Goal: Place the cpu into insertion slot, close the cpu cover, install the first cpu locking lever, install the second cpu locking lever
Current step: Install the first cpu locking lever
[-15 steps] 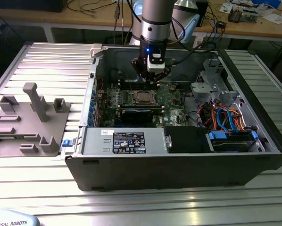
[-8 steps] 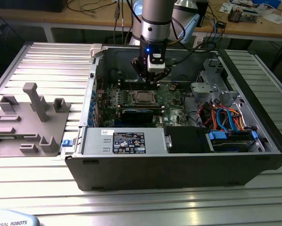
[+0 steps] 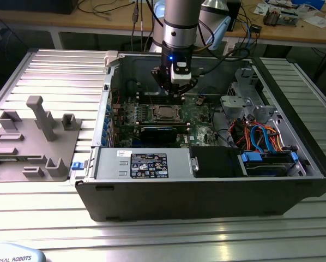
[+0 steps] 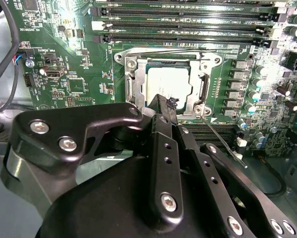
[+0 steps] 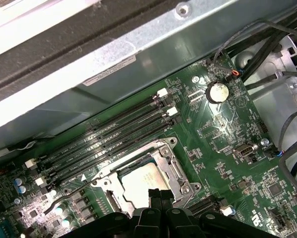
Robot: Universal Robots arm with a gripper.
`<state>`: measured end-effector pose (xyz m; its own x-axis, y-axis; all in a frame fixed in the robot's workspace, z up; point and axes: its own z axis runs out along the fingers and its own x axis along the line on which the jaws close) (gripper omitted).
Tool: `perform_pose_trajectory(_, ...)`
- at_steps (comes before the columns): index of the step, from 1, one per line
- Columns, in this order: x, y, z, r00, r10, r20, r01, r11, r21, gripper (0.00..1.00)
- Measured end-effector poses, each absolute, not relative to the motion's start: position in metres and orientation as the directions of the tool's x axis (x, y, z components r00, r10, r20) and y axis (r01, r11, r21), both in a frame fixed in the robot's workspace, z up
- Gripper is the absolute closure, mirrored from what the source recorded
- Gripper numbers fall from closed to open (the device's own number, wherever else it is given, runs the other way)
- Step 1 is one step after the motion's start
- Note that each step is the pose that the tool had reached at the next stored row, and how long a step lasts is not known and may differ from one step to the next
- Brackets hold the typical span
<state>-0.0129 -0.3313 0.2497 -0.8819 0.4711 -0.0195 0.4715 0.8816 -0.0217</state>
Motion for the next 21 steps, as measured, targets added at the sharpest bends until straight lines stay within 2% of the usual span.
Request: perform_pose_trajectory(21, -0.0129, -0.3313, 0.2496, -0.895, 0.446, -0.019, 0.446, 0.895, -0.022, 0.89)
